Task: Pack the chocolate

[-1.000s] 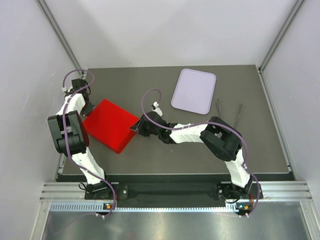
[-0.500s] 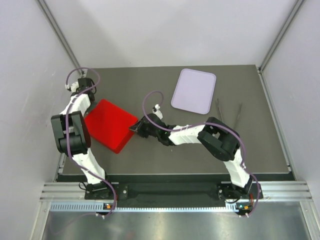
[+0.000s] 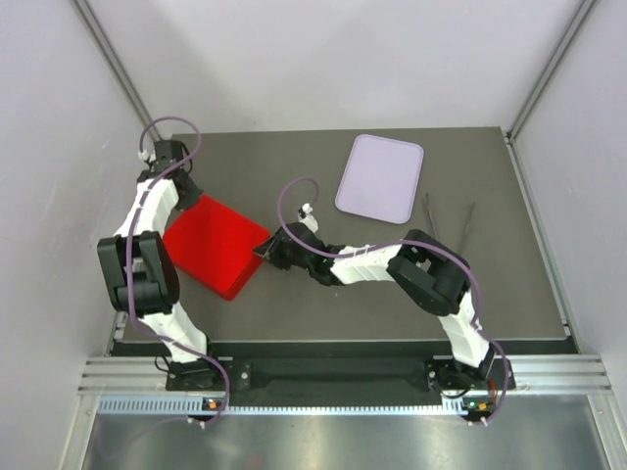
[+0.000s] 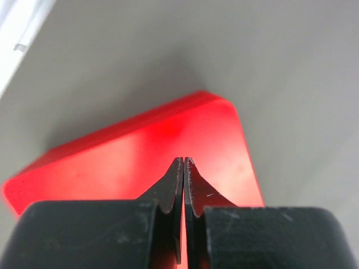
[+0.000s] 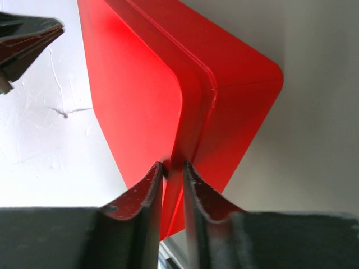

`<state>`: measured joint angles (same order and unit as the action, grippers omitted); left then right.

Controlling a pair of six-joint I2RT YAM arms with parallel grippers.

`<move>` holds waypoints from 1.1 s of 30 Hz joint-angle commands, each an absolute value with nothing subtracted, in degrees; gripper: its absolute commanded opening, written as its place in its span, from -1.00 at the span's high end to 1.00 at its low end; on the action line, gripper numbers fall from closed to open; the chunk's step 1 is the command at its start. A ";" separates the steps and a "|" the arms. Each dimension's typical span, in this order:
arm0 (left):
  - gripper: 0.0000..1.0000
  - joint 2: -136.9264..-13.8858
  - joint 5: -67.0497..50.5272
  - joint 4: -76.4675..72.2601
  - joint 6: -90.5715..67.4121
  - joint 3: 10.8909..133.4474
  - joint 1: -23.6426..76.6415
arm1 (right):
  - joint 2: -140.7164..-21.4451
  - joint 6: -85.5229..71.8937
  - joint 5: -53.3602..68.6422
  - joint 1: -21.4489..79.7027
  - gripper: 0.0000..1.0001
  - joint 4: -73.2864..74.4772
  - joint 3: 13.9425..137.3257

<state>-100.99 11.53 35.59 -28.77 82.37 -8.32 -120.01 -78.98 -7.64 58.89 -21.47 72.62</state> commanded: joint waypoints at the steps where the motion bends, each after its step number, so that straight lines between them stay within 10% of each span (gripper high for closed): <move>1: 1.00 -99.14 2.39 29.73 -28.91 75.44 -8.44 | -117.87 -73.23 -7.92 59.59 0.58 -17.58 71.19; 10: 1.00 -109.96 1.76 28.14 -32.08 71.38 -9.67 | -105.30 -59.87 -6.68 56.96 0.10 -13.97 66.36; 33: 1.00 -98.88 5.09 34.45 -31.82 70.13 -18.19 | -127.62 -59.34 19.51 59.68 0.92 -24.10 87.71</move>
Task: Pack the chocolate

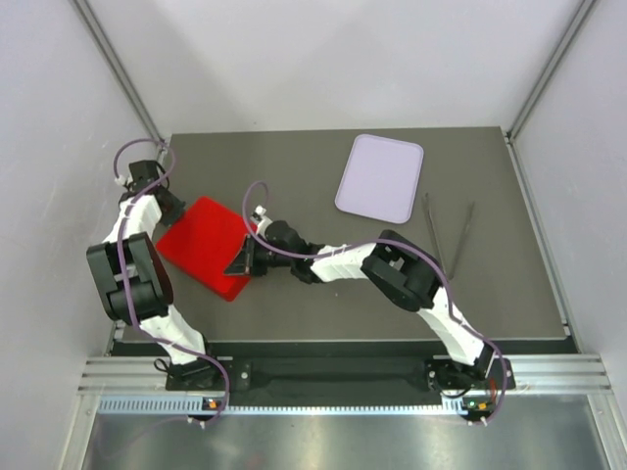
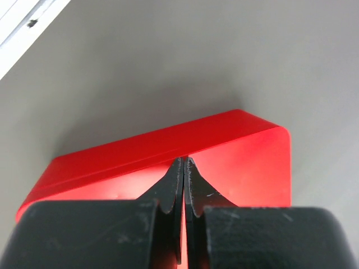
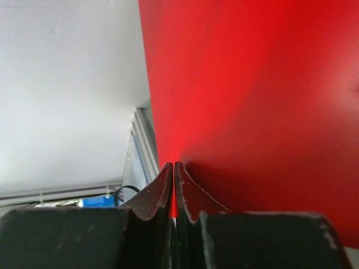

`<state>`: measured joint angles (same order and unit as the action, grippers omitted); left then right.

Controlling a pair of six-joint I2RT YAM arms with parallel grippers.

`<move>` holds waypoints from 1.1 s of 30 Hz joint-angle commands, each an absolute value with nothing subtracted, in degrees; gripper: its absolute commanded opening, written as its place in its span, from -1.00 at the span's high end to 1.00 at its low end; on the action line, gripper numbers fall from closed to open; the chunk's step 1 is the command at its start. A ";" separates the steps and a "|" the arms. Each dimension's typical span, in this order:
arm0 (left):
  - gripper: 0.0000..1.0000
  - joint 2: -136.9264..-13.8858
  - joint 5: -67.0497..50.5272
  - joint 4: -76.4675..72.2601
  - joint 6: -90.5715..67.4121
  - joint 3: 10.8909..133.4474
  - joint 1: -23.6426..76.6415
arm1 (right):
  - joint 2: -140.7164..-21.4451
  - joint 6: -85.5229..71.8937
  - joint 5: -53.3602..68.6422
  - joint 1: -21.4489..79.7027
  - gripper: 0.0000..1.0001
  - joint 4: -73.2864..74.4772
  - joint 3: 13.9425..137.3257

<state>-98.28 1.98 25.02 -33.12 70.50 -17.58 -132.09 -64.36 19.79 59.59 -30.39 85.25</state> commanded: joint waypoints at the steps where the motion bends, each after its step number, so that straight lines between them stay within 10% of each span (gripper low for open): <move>1: 1.00 -98.70 5.27 34.80 -31.90 70.40 -18.45 | -127.01 -59.07 19.95 59.50 0.92 -24.17 89.28; 13: 0.93 -85.89 0.26 34.10 -27.08 72.33 -13.39 | -107.78 -47.83 10.04 55.82 0.63 -12.58 77.99; 24: 0.56 -79.71 6.50 29.80 -24.78 69.00 18.34 | -78.77 -35.86 -8.24 52.74 -0.96 -0.18 58.11; 33: 0.60 -97.10 13.61 30.75 -27.15 73.20 20.30 | -66.89 -35.86 -13.18 52.73 -0.99 3.87 50.89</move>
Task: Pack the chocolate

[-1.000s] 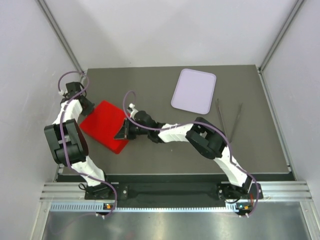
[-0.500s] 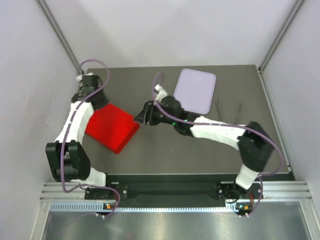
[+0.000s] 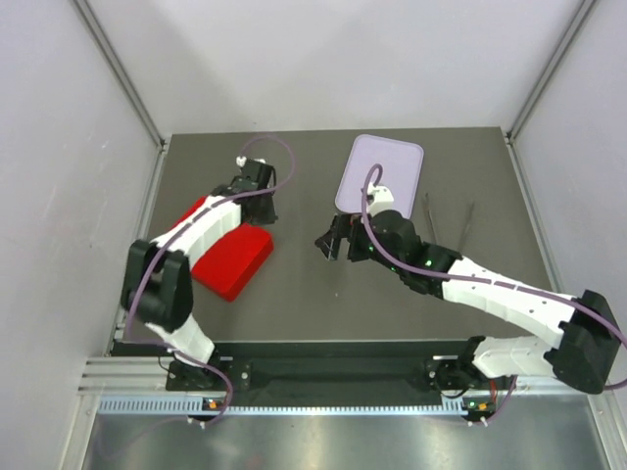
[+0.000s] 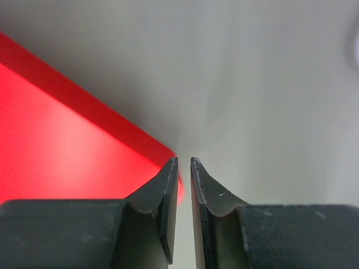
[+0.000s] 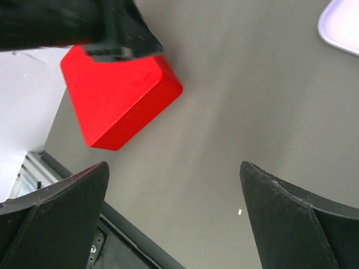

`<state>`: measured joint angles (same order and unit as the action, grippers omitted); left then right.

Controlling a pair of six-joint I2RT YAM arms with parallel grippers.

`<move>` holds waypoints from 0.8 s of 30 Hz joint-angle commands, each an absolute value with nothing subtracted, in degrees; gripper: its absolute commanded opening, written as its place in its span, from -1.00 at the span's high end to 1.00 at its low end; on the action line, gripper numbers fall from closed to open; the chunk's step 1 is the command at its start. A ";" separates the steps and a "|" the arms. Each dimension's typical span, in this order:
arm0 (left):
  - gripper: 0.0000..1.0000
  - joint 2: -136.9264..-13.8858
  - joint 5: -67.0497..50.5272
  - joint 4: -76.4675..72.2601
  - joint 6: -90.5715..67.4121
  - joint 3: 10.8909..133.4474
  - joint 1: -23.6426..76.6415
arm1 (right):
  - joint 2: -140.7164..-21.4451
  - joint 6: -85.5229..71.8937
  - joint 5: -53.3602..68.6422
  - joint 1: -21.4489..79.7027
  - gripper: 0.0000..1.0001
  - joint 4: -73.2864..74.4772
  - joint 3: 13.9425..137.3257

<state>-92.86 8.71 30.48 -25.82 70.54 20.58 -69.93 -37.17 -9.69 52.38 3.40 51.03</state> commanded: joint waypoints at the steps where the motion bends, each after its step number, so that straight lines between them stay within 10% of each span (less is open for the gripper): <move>1: 0.62 -100.60 15.28 32.85 -28.29 74.78 20.13 | -66.71 -35.86 -13.36 52.82 -1.00 3.87 50.98; 24: 0.77 -92.89 25.05 40.86 -28.39 76.37 -1.45 | -63.81 -35.42 -10.37 52.73 -0.99 5.27 50.89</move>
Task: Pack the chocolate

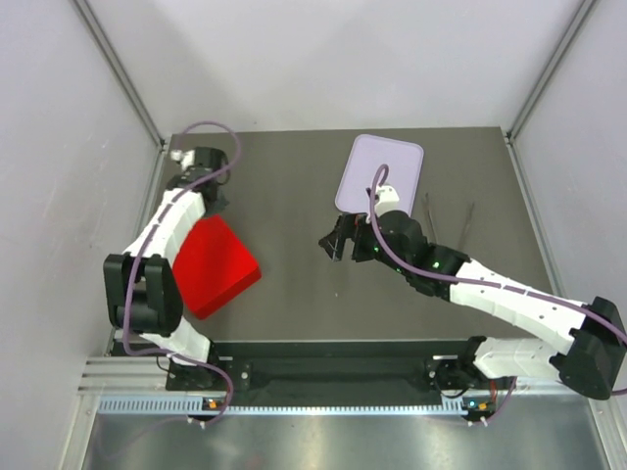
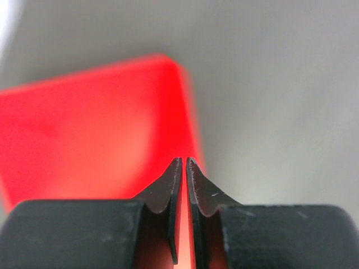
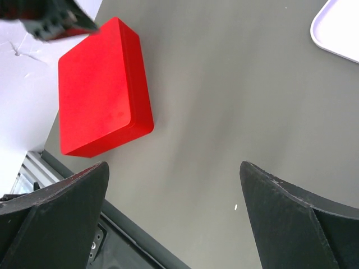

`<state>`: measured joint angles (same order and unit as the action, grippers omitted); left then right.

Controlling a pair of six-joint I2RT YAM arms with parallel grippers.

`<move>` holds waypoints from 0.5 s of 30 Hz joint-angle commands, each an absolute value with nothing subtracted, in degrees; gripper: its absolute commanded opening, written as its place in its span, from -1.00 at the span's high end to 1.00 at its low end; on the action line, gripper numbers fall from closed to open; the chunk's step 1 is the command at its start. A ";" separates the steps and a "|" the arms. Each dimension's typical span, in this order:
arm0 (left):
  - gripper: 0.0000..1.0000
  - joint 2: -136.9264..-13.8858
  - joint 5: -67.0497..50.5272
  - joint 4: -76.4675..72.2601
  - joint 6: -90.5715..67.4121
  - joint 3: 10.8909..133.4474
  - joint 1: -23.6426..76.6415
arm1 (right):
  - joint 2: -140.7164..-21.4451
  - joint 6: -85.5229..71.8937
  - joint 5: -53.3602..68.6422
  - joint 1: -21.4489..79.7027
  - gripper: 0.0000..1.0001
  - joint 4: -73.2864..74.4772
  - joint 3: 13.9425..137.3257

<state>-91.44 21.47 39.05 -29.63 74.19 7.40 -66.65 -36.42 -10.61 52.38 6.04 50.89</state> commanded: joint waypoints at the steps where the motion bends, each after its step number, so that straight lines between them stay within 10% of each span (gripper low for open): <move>1: 0.78 -93.51 25.40 41.04 -28.21 76.38 -3.15 | -63.11 -35.16 -10.37 52.82 -1.00 5.27 50.71; 15: 0.85 -104.85 22.13 42.27 -26.55 76.54 -17.75 | -62.93 -34.19 -9.41 52.73 -0.99 5.36 50.80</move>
